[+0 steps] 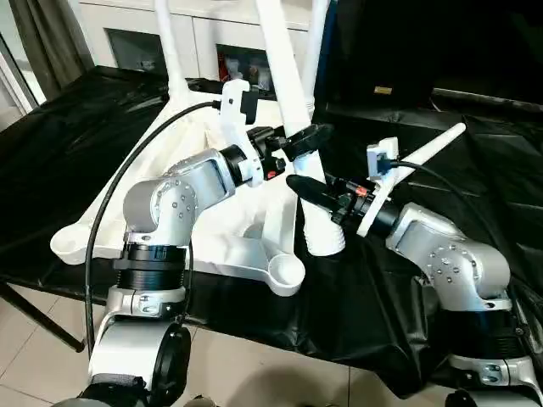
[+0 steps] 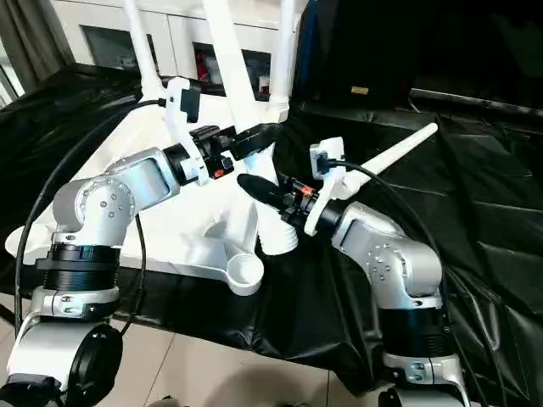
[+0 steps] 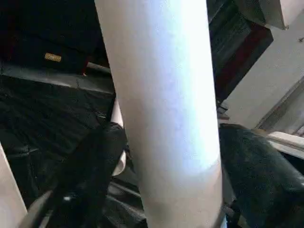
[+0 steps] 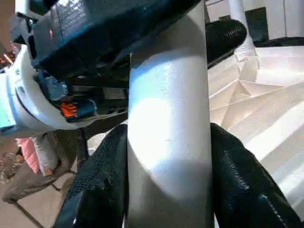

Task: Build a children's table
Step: Pick table leg

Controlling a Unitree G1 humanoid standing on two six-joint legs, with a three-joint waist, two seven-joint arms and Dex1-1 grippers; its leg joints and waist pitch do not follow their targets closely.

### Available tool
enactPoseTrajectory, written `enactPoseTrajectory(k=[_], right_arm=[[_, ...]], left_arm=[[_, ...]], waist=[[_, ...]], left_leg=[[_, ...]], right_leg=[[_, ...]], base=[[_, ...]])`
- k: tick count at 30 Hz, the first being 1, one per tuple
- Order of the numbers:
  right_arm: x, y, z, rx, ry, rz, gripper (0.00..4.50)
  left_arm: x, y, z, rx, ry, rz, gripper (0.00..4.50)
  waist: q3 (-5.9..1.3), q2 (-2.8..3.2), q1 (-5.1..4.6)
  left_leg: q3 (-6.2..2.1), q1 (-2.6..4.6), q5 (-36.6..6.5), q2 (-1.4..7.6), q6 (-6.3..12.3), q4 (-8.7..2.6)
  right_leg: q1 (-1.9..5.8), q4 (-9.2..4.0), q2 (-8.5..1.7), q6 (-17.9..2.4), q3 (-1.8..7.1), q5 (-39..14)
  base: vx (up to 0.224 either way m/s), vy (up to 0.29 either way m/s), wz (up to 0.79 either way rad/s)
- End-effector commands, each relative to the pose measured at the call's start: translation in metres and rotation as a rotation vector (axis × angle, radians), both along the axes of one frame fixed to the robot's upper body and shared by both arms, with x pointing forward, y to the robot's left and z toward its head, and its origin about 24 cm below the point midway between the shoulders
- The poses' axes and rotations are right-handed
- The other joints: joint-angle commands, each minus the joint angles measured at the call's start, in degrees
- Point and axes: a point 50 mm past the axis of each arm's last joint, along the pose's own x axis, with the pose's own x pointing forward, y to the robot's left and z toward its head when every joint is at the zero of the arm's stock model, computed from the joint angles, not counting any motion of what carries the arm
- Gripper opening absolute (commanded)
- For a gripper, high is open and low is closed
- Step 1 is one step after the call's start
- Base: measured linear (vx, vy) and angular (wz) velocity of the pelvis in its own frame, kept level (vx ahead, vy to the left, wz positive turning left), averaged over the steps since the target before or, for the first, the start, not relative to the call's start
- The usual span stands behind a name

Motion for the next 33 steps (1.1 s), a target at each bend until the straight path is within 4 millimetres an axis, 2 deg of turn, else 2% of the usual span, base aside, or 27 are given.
enactPoseTrajectory(k=[1, 5, 7, 10, 11, 12, 15, 17, 18, 20, 24, 25, 28, 32, 33], right_arm=[[0.003, 0.002, 0.005, -0.005, -0.031, -0.015, 1.85], [0.004, 0.006, 0.006, -0.011, -0.037, -0.022, 1.85], [0.005, 0.007, 0.006, -0.013, -0.04, -0.026, 1.85], [0.005, 0.01, 0.006, -0.014, -0.045, -0.031, 1.85], [0.006, 0.01, 0.007, -0.019, -0.049, -0.038, 1.85], [0.007, 0.011, 0.007, -0.022, -0.052, -0.042, 1.85], [0.009, 0.011, 0.007, -0.034, -0.056, -0.063, 1.85], [0.008, 0.012, 0.008, 0.004, -0.033, -0.036, 1.85], [0.004, 0.012, 0.009, 0.052, 0.002, 0.027, 2.41], [0.002, 0.012, 0.009, 0.061, 0.013, 0.062, 2.55], [-0.005, 0.006, 0.008, 0.03, 0.031, 0.159, 2.96], [-0.008, 0.003, 0.008, 0.031, 0.046, 0.211, 2.99], [-0.014, -0.001, 0.007, 0.036, 0.079, 0.285, 2.99], [-0.022, -0.003, 0.0, -0.002, 0.108, 0.361, 2.99], [-0.023, -0.003, -0.001, 0.001, 0.119, 0.371, 2.72]], left_arm=[[-0.003, -0.003, 0.005, -0.002, -0.011, -0.001, 3.36], [-0.001, -0.001, 0.005, 0.003, -0.011, 0.026, 3.11], [-0.001, -0.001, 0.005, 0.011, -0.014, 0.027, 2.78], [-0.001, -0.002, 0.005, 0.01, -0.013, 0.027, 2.69], [-0.001, -0.002, 0.005, 0.01, -0.014, 0.026, 2.42], [-0.001, -0.002, 0.005, 0.011, -0.015, 0.026, 2.34], [-0.001, 0.001, 0.007, 0.012, -0.03, 0.016, 2.28], [-0.001, 0.002, 0.008, 0.01, -0.042, 0.006, 2.05], [-0.005, 0.003, 0.01, 0.023, -0.102, -0.071, 2.05], [-0.01, 0.004, 0.011, 0.033, -0.139, -0.139, 1.99], [-0.023, 0.007, 0.016, 0.033, -0.229, -0.334, 1.93], [-0.026, 0.007, 0.017, 0.032, -0.25, -0.385, 1.92], [-0.03, 0.008, 0.022, 0.012, -0.279, -0.449, 1.9], [-0.036, 0.008, 0.034, -0.081, -0.305, -0.505, 1.9], [-0.036, 0.008, 0.034, -0.09, -0.31, -0.513, 1.9]], waist=[[-4.56, -0.26, 0.07], [-4.61, -0.2, -0.02], [-4.61, -0.19, -0.04], [-4.68, -0.14, -0.03], [-4.64, 0.02, -0.03], [-4.65, -0.02, -0.04], [-4.62, -0.02, -0.12], [-4.58, -0.01, -0.16], [-4.6, -0.19, -0.15], [-4.61, -0.02, -0.02], [-4.82, 0.15, -0.06], [-4.81, -0.02, -0.04], [-4.72, 0.06, 0.08], [-4.64, -0.21, 0.16], [-4.64, -0.39, 0.16]], left_leg=[[0.07, -0.51, -4.37, 0.48, 2.44, -3.68], [0.06, -0.5, -4.19, 0.44, 2.34, -3.67], [0.02, -0.51, -4.32, 0.45, 2.3, -3.71], [-0.01, -0.54, -4.09, 0.47, 2.27, -3.71], [-0.02, -0.45, -4.17, 0.53, 2.23, -3.73], [0.0, -0.46, -4.2, 0.53, 2.2, -3.71], [-0.05, -0.53, -4.37, 0.52, 2.03, -3.79], [-0.02, -0.4, -4.88, 0.52, 2.17, -3.82], [0.03, -0.4, -4.68, 0.44, 2.32, -3.79], [-0.1, -0.26, -4.2, 0.55, 2.85, -4.0], [-0.06, -0.31, -2.15, 0.83, 2.41, -3.9], [0.01, -0.22, -2.08, 0.76, 2.67, -3.9], [0.14, -0.27, -2.97, 0.9, 2.74, -3.85], [0.23, -0.53, -3.37, 0.69, 2.17, -3.73], [0.23, -0.49, -3.48, 0.72, 2.1, -3.76]], right_leg=[[4.12, -5.11, -3.57, -2.12, 2.96, -20.37], [4.14, -5.09, -3.49, -2.16, 2.98, -19.48], [4.16, -5.08, -3.43, -2.09, 2.97, -19.43], [4.24, -4.94, -3.44, -2.19, 2.99, -18.53], [4.14, -4.97, -3.45, -2.43, 2.99, -18.38], [4.12, -4.95, -3.46, -2.54, 2.99, -18.27], [4.23, -4.86, -3.47, -2.93, 3.03, -18.02], [4.19, -4.95, -3.5, -2.85, 3.02, -18.62], [4.23, -5.06, -3.46, -2.74, 3.03, -18.83], [4.16, -5.01, -3.47, -2.57, 3.13, -18.67], [4.32, -4.12, -3.53, -4.86, 3.33, -13.18], [4.48, -4.06, -3.5, -5.64, 3.37, -12.22], [4.57, -3.87, -3.71, -7.08, 3.52, -11.83], [4.8, -4.16, -3.68, -6.39, 3.45, -14.43], [4.67, -4.29, -3.7, -5.85, 3.43, -15.43]], base=[[0.0, 0.0, 0.0], [0.0, 0.0, 0.0], [0.0, 0.0, 0.0], [0.0, 0.0, 0.0], [0.0, 0.0, 0.0], [0.0, 0.0, 0.0], [0.0, 0.0, 0.0], [0.0, 0.0, 0.0], [0.0, 0.0, 0.0], [0.0, 0.0, 0.0], [0.0, 0.0, 0.0], [0.0, 0.0, 0.0], [0.0, 0.0, 0.0], [0.0, 0.0, 0.0], [0.0, 0.0, 0.0]])
